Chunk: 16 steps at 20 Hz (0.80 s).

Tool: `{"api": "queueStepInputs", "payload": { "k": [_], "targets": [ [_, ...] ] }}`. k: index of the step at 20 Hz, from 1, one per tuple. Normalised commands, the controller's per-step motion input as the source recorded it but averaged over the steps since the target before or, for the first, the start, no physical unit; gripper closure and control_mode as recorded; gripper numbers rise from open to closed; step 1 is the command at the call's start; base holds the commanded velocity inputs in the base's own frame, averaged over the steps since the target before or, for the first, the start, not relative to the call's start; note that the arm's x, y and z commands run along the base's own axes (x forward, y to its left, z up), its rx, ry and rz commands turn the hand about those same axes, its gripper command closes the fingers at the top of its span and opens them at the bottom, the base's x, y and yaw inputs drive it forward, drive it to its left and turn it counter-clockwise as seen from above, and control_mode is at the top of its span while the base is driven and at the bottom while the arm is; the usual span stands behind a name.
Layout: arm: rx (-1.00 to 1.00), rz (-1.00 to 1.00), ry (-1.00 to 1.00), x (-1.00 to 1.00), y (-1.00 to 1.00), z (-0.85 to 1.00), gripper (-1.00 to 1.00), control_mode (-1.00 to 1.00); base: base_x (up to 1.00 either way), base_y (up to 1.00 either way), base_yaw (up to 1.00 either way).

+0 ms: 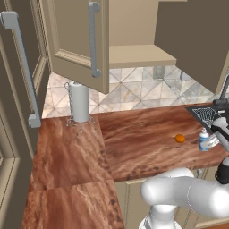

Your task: Open the cabinet. Pick the soap dispenser and place it next to the sink. Then close the cabinet.

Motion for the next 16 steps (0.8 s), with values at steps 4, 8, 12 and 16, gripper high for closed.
{"api": "queueStepInputs", "payload": {
  "k": [4, 8, 12, 16],
  "targets": [
    [0.0, 0.0, 0.0, 0.0, -0.12, -0.18, 1.0, -1.0, 0.0, 0.0, 0.0],
    [0.0, 0.0, 0.0, 0.0, -0.13, -0.19, 1.0, -1.0, 0.0, 0.0, 0.0],
    [0.0, 0.0, 0.0, 0.0, -0.06, -0.05, 1.0, -1.0, 0.0, 0.0, 0.0],
    [0.0, 0.0, 0.0, 0.0, -0.01, -0.07, 1.0, -1.0, 0.0, 0.0, 0.0]
  ]
}}
